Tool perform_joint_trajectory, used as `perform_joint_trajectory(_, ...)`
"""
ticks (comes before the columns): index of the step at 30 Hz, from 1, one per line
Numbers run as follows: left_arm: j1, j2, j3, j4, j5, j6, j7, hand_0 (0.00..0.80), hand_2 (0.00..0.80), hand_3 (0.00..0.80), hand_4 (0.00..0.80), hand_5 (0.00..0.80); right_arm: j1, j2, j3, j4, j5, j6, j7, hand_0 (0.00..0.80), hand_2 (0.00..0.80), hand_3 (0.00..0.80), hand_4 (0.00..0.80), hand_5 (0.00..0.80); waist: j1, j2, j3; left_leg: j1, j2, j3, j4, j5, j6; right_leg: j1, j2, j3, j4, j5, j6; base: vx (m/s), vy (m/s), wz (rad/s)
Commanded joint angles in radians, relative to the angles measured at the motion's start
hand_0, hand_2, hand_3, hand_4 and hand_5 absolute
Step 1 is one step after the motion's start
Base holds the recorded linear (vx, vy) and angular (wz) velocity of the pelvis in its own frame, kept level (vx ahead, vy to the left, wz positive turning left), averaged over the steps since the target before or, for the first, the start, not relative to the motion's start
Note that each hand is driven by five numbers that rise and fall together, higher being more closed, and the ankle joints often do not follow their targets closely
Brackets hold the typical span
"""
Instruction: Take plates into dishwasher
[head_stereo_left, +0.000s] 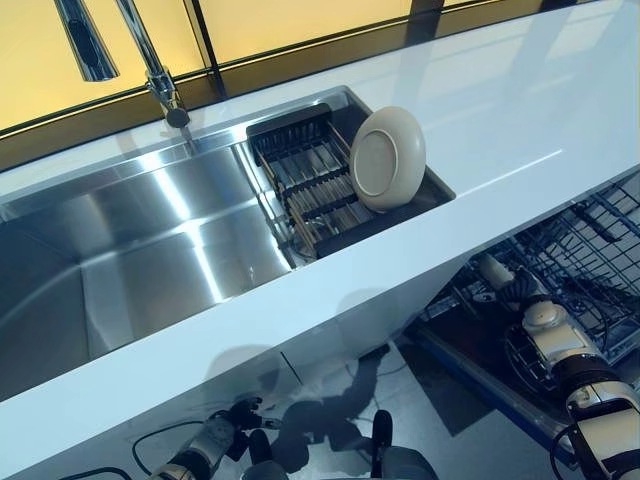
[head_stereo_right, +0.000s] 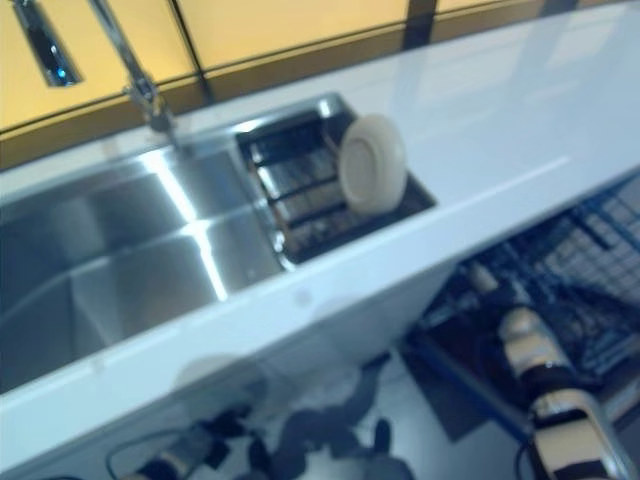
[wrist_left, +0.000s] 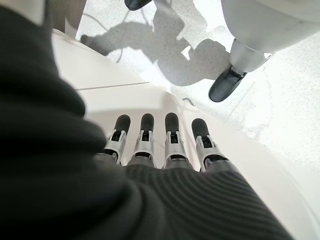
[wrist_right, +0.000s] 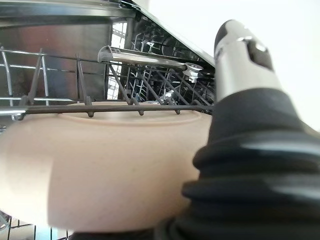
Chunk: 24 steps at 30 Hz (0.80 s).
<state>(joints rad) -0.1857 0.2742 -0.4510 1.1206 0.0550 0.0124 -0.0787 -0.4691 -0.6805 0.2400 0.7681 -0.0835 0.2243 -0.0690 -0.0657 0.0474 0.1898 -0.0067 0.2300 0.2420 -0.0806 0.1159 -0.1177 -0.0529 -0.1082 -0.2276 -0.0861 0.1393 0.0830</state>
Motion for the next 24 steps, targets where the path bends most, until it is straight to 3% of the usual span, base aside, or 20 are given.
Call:
perform_joint_trajectory(1, -0.096, 0.019, -0.007, 0.039, -0.006, -0.016, 0.005, 0.0, 0.0, 0.0, 0.0, 0.0, 0.017, 0.203, 0.104, 0.017, 0.096, -0.001, 0.068, 0.0, 0.0, 0.0, 0.0, 0.0, 0.017, -0.064, 0.073, 0.005, -0.035, -0.008, 0.003, -0.004, 0.01, 0.002, -0.028, 0.027, 0.039, -0.036, -0.008, 0.0, 0.0, 0.0)
perform_joint_trajectory(17, -0.067, 0.037, 0.021, 0.006, 0.011, 0.001, 0.007, 0.0, 0.0, 0.0, 0.0, 0.0, 0.066, 0.145, 0.031, -0.197, 0.118, 0.005, -0.058, 0.0, 0.0, 0.0, 0.0, 0.0, 0.002, -0.085, 0.08, 0.016, -0.027, 0.008, 0.008, -0.013, 0.013, 0.003, -0.021, 0.035, 0.054, -0.042, -0.005, 0.0, 0.0, 0.0)
perform_joint_trajectory(24, -0.032, 0.044, 0.043, 0.0, 0.022, -0.009, 0.008, 0.0, 0.0, 0.0, 0.0, 0.0, 0.136, 0.113, -0.049, -0.28, 0.106, -0.052, -0.094, 0.0, 0.0, 0.0, 0.0, 0.0, -0.009, -0.093, 0.068, 0.031, -0.022, 0.022, 0.007, -0.02, 0.015, 0.013, -0.019, 0.042, 0.049, -0.043, 0.0, 0.029, -0.007, 0.0)
